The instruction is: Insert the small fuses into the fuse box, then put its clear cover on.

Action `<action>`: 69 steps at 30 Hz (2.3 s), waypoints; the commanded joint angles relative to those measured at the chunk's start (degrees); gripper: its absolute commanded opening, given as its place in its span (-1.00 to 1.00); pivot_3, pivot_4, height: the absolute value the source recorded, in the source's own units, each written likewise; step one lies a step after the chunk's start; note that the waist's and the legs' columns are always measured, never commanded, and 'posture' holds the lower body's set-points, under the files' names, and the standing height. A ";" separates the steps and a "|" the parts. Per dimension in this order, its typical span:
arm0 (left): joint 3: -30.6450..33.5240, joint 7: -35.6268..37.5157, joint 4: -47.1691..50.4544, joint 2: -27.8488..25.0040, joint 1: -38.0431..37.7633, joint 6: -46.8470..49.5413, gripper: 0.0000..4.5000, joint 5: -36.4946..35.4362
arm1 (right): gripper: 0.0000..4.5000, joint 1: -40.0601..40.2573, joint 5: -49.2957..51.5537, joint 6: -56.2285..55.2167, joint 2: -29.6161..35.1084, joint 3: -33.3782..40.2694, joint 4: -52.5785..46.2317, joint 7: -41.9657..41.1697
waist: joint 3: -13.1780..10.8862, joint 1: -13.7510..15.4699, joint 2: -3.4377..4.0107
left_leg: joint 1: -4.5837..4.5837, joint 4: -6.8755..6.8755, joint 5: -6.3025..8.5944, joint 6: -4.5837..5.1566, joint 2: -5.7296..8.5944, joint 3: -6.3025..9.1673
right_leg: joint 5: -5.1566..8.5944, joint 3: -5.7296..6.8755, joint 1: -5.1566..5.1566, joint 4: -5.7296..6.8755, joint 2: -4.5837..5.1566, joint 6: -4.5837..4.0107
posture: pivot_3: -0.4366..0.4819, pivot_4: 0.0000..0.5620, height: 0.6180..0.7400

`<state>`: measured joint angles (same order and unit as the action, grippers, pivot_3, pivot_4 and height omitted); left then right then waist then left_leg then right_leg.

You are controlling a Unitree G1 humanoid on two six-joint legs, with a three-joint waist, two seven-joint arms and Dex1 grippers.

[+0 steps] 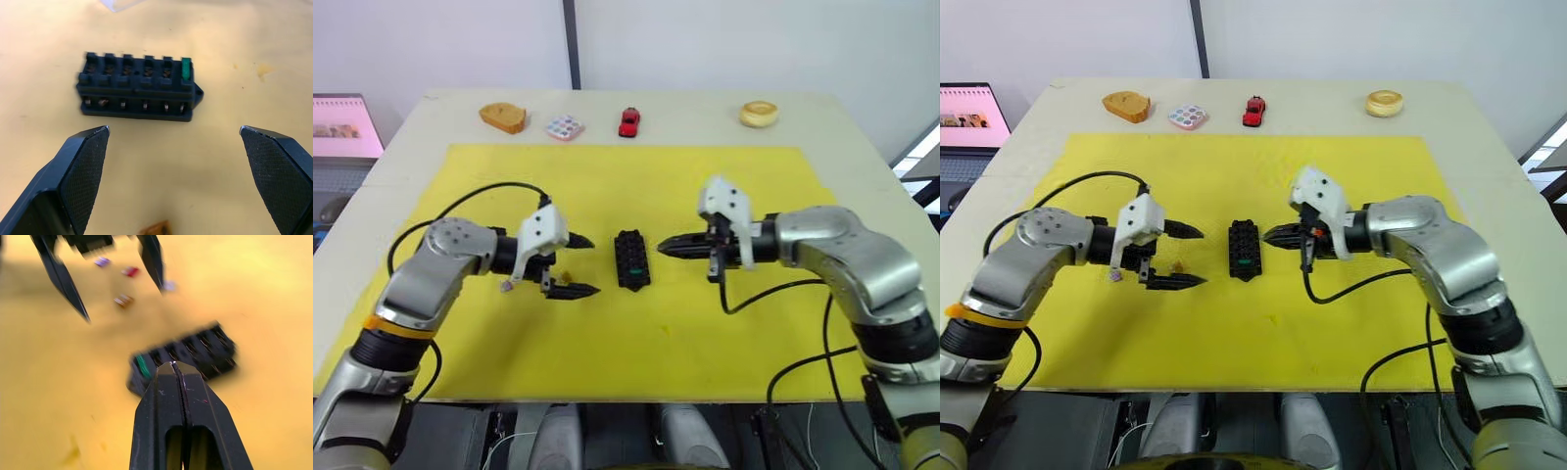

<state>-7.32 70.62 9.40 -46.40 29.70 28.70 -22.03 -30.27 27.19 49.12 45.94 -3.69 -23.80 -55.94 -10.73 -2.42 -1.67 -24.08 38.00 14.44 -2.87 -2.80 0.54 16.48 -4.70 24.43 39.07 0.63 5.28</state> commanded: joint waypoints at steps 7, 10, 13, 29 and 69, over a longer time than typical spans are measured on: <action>12.97 5.40 -6.12 -13.25 -6.44 -0.82 1.00 -2.28 | 0.41 16.20 2.58 -4.63 18.77 21.14 -0.11 -10.65 | -0.02 -0.30 0.03 | 0.13 -0.02 0.01 0.02 -0.03 -0.07 | 0.01 -0.04 -0.02 0.00 -0.02 -0.02 | -0.05 -0.47 1.00; 16.43 6.70 -11.05 -17.36 -11.27 -4.45 1.00 -0.47 | 0.99 22.71 0.59 -6.47 22.14 27.65 1.93 -13.07 | -0.02 -0.22 0.02 | 0.13 -0.03 0.01 0.02 -0.04 -0.11 | 0.02 -0.06 -0.02 0.00 -0.01 -0.03 | -0.05 -0.47 1.00; 19.33 8.84 -16.39 -20.56 -15.13 -6.76 1.00 -0.23 | 0.99 29.48 -2.69 -9.89 24.06 32.82 4.62 -15.40 | -0.02 -0.05 0.02 | 0.12 -0.04 0.02 0.03 -0.04 -0.15 | 0.03 -0.07 -0.02 -0.02 0.02 -0.03 | -0.05 -0.47 1.00; 18.84 12.21 -26.61 -22.05 -18.18 -14.53 1.00 3.49 | 0.99 32.44 -5.03 -13.89 24.61 33.38 8.89 -14.88 | -0.04 -0.14 0.06 | 0.16 -0.04 0.02 0.03 -0.06 -0.27 | 0.04 -0.11 -0.02 -0.04 0.04 -0.04 | -0.05 -0.47 1.00; 0.47 21.88 -35.63 -10.44 0.31 14.44 0.20 -0.54 | 1.00 -6.76 16.79 8.53 7.98 0.62 -11.93 1.08 | -0.03 -0.18 0.13 | -0.05 0.02 0.04 0.05 -0.07 -0.12 | 0.01 -0.03 0.14 0.07 0.01 -0.02 | -0.05 -0.47 1.00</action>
<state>-6.08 91.71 -27.39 -56.12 31.45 42.27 -22.38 -36.80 43.99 58.40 53.54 -3.87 -34.14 -55.15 -10.76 -2.60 -1.54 -24.13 38.03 14.47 -2.82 -2.87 0.41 16.48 -4.74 24.57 39.14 0.63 5.26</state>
